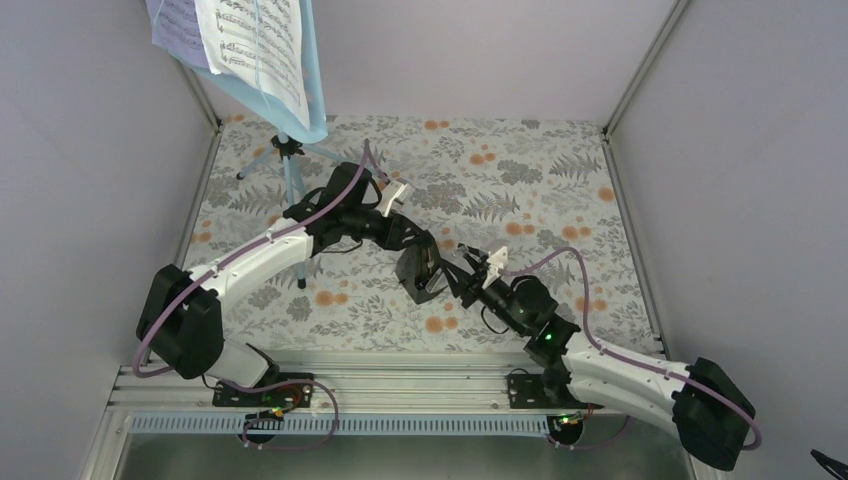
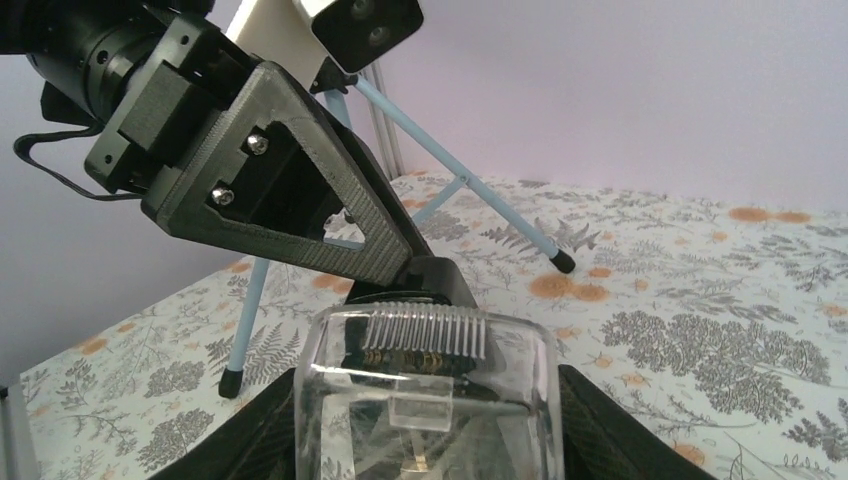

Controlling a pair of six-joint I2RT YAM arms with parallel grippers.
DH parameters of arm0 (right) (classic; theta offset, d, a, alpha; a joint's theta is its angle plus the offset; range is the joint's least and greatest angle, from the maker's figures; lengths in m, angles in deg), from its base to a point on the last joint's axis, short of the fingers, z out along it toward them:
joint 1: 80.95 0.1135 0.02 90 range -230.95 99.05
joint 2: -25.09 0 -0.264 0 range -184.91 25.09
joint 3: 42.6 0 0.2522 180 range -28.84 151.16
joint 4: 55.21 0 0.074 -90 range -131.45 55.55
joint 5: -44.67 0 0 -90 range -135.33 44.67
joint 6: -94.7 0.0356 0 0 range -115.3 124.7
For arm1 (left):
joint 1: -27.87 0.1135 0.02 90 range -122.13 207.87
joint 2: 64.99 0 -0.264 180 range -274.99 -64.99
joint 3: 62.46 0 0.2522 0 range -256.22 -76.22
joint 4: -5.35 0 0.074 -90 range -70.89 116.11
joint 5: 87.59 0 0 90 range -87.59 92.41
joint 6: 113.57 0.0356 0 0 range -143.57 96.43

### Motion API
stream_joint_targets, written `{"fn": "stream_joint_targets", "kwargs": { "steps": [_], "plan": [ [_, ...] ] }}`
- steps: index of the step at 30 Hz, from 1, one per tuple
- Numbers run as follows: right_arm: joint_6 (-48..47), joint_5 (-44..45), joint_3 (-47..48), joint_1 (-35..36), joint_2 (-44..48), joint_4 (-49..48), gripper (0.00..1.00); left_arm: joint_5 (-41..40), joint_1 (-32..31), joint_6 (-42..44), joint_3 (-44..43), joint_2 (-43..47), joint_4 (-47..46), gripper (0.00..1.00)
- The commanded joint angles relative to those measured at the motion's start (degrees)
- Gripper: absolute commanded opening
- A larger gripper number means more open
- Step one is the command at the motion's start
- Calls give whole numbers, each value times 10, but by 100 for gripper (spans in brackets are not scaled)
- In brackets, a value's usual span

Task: Pack up the instrument practice props

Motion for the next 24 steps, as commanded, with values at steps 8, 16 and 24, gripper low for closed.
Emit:
{"fn": "stream_joint_targets", "kwargs": {
  "steps": [8, 16, 24],
  "plan": [
    [-66, 48, -19, 41, -83, -170, 46, 38, 7, 69, -19, -23, 30, 33],
    [-73, 51, -9, 48, -162, -221, 47, 35, 11, 91, -11, -27, 27, 29],
    [-120, 75, 5, 58, -214, -238, 49, 42, 12, 104, -3, -26, 23, 29]
  ]
}}
